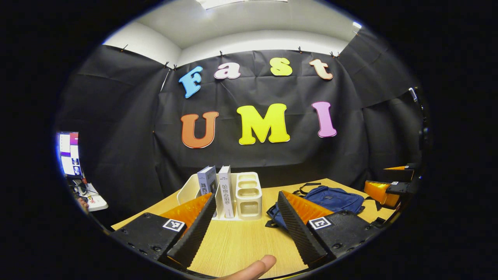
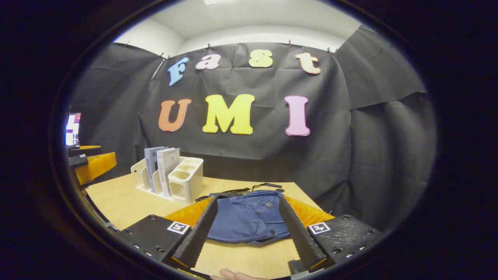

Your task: Open the schoolbag, grab two books from the bookshelf and put them into the schoolbag.

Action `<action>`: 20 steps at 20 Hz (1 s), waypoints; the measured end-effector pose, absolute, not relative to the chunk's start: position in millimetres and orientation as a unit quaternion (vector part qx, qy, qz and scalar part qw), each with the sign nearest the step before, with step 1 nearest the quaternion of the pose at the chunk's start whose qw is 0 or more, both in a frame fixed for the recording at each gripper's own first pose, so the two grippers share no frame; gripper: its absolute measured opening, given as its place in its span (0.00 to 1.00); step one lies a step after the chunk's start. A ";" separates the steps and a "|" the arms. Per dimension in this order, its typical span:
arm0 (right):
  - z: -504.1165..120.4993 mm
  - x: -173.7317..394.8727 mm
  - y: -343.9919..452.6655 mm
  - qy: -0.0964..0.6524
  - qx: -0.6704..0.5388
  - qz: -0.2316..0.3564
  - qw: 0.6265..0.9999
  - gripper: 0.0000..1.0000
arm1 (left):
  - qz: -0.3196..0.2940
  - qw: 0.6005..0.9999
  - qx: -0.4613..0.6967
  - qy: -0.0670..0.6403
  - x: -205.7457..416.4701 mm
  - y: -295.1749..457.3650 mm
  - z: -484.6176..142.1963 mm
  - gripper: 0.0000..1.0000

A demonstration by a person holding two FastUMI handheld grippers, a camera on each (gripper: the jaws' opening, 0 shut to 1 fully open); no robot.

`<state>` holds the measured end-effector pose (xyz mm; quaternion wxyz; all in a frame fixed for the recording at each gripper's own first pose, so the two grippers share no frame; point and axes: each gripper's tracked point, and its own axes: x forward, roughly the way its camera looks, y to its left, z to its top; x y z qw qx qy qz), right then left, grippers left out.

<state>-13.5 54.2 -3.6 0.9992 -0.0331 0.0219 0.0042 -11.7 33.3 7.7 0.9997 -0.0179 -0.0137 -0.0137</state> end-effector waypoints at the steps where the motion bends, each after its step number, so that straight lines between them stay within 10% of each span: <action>1: -6.1 -13.9 58.9 0.026 -0.041 0.005 0.999 0.94 | -0.012 1.000 -0.021 -0.014 -11.8 36.9 7.7 0.99; 20: -107.1 71.3 138.5 0.161 -0.129 0.045 0.977 0.96 | 0.015 0.998 -0.057 0.012 10.2 93.9 -18.3 0.99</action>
